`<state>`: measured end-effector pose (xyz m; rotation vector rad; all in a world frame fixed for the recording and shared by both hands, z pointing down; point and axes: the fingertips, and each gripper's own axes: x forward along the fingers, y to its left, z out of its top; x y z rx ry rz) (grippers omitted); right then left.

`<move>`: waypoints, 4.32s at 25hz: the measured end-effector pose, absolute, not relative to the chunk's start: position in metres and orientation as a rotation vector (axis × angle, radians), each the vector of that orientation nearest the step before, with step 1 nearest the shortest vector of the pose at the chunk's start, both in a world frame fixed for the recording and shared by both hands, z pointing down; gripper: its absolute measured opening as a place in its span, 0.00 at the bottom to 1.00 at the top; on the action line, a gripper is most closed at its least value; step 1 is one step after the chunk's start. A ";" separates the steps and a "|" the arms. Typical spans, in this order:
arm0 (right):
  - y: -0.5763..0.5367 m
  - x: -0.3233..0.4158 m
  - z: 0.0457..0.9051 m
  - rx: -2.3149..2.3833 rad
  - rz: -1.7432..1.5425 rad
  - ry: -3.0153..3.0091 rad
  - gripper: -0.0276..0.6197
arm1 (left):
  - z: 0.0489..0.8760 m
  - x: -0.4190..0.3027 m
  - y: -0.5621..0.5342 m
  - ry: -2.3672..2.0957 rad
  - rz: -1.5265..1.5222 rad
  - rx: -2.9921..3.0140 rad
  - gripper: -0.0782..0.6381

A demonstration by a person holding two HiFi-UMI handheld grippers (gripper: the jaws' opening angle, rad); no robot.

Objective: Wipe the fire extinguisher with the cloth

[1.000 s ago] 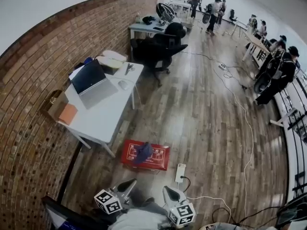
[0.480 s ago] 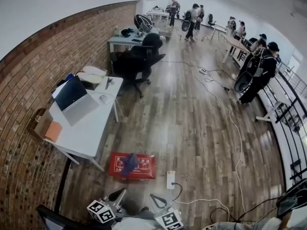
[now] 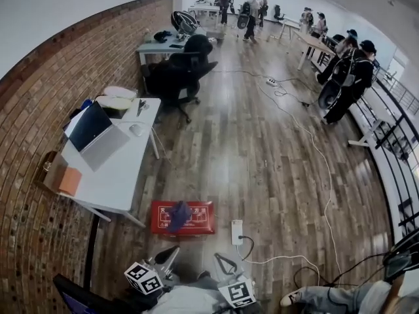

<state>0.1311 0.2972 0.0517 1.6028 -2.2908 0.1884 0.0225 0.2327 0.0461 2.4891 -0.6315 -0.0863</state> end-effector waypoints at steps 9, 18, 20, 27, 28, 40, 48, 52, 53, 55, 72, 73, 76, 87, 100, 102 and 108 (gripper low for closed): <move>0.277 0.115 0.082 1.656 0.320 -2.173 0.05 | 0.052 0.000 0.206 -0.586 -0.004 2.460 0.09; 0.256 0.098 0.154 1.570 0.493 -2.135 0.05 | 0.099 -0.038 0.175 -0.654 0.053 2.383 0.09; 0.244 0.094 0.179 1.506 0.420 -2.139 0.05 | 0.126 -0.047 0.168 -0.689 0.058 2.364 0.09; 0.147 0.083 0.282 1.505 0.205 -2.030 0.05 | 0.236 -0.082 0.117 -0.848 0.002 2.300 0.09; 0.133 0.076 0.293 1.502 0.196 -2.053 0.05 | 0.249 -0.089 0.113 -0.868 0.006 2.285 0.09; 0.060 0.017 0.343 1.436 0.190 -2.174 0.33 | 0.290 -0.159 0.090 -0.989 0.165 2.290 0.09; 0.016 0.016 0.416 1.217 0.301 -1.956 0.39 | 0.301 -0.164 0.079 -1.010 0.106 2.265 0.09; 0.006 0.002 0.434 1.159 0.271 -1.917 0.35 | 0.319 -0.170 0.092 -1.004 0.106 2.209 0.09; 0.003 -0.002 0.436 1.163 0.276 -1.921 0.32 | 0.324 -0.170 0.095 -0.998 0.111 2.198 0.09; 0.000 -0.005 0.438 1.204 0.289 -1.928 0.22 | 0.334 -0.170 0.101 -0.986 0.121 2.182 0.09; 0.078 0.030 0.444 1.270 0.333 -1.961 0.18 | 0.344 -0.101 0.108 -1.127 0.130 2.139 0.09; 0.077 -0.002 0.443 1.205 0.328 -2.021 0.18 | 0.343 -0.103 0.105 -1.156 0.122 2.130 0.09; 0.082 -0.074 0.441 1.000 0.242 -2.138 0.18 | 0.337 -0.111 0.099 -1.224 0.086 2.113 0.09; 0.103 0.073 0.445 1.206 0.267 -1.984 0.18 | 0.349 -0.118 0.099 -1.227 0.079 2.105 0.09; 0.112 0.112 0.402 1.399 0.330 -2.022 0.29 | 0.357 -0.111 0.115 -1.194 0.030 2.092 0.09; 0.117 0.121 0.405 1.422 0.357 -1.982 0.36 | 0.361 -0.114 0.116 -1.197 0.017 2.085 0.09; 0.125 0.139 0.443 1.391 0.472 -1.920 0.44 | 0.380 -0.121 0.124 -1.194 -0.010 2.063 0.09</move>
